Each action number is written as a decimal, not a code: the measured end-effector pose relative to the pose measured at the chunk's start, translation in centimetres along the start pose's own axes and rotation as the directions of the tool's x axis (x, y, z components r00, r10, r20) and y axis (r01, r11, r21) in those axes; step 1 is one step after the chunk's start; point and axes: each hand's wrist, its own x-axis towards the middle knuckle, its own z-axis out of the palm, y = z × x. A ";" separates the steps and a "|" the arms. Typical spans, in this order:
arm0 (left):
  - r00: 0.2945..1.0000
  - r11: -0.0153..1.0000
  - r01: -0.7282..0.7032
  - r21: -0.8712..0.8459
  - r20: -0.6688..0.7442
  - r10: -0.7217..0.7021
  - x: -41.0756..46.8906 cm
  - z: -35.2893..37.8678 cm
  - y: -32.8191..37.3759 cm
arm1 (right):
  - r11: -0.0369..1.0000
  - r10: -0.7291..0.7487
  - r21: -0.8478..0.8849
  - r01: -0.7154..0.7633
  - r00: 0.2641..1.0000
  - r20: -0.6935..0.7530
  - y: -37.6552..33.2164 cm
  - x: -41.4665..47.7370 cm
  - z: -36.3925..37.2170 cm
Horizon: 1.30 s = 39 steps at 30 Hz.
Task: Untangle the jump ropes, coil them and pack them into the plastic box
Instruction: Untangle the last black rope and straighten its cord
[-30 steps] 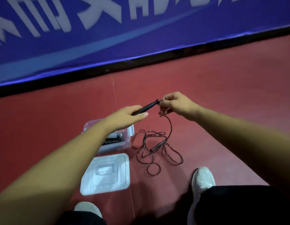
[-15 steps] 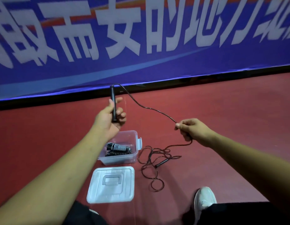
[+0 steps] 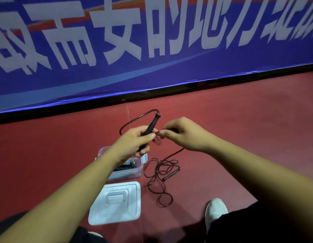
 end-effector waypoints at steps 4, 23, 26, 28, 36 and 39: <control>0.997 0.943 -0.010 -0.332 -0.078 -0.017 0.7 -0.5 0.5 | 0.973 0.123 0.200 -0.114 0.992 -0.033 1.3 0.9 -0.9; 0.759 0.984 0.158 0.080 -0.648 -0.069 2.8 -8.1 -2.0 | 0.938 0.273 0.222 -0.266 0.962 0.000 6.7 2.3 -1.3; 0.916 0.999 -0.026 0.019 -0.399 0.031 2.1 -5.6 -0.6 | 0.954 0.225 0.200 -0.225 0.974 0.024 4.9 2.4 -0.5; 0.954 0.996 -0.083 0.028 -0.286 0.088 1.5 -3.7 0.1 | 0.957 0.172 0.228 -0.178 0.984 0.045 3.7 2.5 0.0; 0.995 0.995 -0.033 0.091 -0.091 0.042 1.5 -1.3 0.4 | 0.947 0.071 0.312 -0.078 0.997 0.032 2.3 3.0 0.8; 0.985 0.981 -0.034 -0.189 -0.175 0.000 1.9 -1.9 0.5 | 0.956 0.095 0.268 -0.117 0.991 0.096 3.5 2.9 0.7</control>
